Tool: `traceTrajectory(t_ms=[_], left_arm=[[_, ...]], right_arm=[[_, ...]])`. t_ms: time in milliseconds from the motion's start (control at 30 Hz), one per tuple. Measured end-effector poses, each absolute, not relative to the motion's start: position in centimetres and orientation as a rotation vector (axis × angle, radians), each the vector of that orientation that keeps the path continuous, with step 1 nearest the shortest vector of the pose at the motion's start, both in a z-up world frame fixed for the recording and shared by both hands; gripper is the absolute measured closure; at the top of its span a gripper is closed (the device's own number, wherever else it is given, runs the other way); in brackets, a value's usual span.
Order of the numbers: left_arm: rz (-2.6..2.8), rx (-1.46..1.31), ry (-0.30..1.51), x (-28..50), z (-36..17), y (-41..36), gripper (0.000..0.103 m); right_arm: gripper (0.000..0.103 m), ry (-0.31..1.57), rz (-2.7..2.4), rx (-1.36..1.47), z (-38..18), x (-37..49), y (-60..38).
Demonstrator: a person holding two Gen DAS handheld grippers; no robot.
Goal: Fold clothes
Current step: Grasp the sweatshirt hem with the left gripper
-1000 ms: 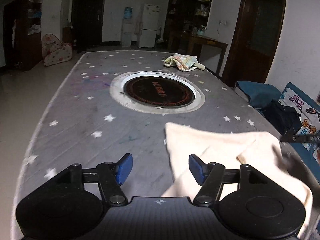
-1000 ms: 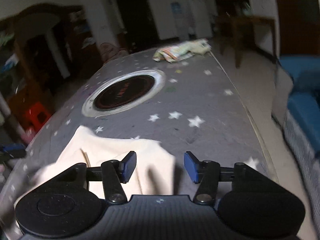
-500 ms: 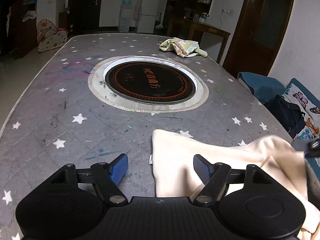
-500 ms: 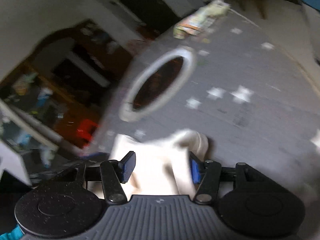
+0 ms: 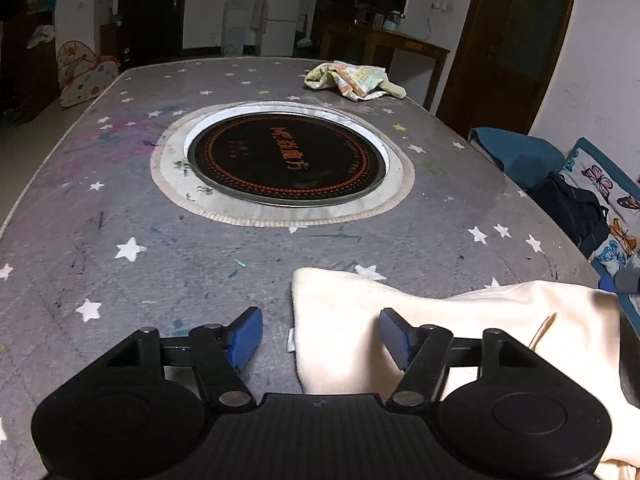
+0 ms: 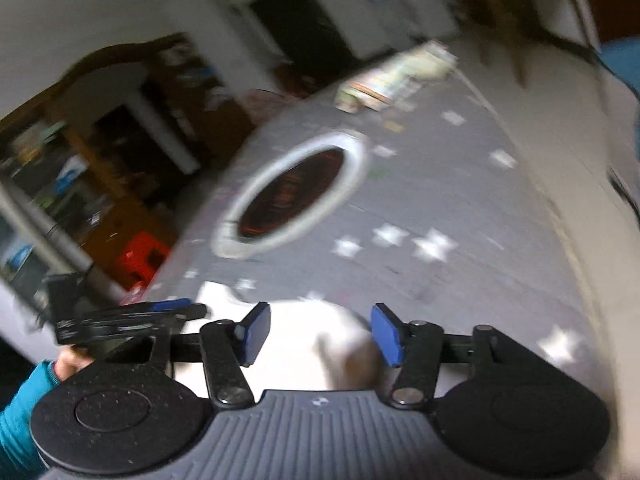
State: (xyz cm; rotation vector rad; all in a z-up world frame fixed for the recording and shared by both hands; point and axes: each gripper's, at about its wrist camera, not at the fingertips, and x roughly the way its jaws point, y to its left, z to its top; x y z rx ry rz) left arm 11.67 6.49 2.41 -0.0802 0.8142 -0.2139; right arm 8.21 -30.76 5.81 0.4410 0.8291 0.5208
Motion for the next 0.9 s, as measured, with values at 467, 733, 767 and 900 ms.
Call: traceTrajectory(t_ms=[467, 733, 767, 900], left_arm=[[-0.251, -0.067, 0.806, 12.9, 2.1, 6.0, 0.082], [-0.23, -0.067, 0.796, 12.6, 2.1, 7.0, 0.081], [-0.229, -0.066, 0.795, 12.6, 2.1, 7.0, 0.08], [-0.24, -0.067, 0.796, 12.6, 2.1, 6.9, 0.068]], right_arm=[[0.048, 0.898, 0.754, 0.666, 2.3, 10.9, -28.2], [0.04, 0.721, 0.829, 0.533, 6.8, 8.8, -27.9], [0.04, 0.728, 0.798, 0.523, 6.8, 8.8, -28.4], [0.041, 0.803, 0.665, 0.508, 5.7, 9.3, -30.0]])
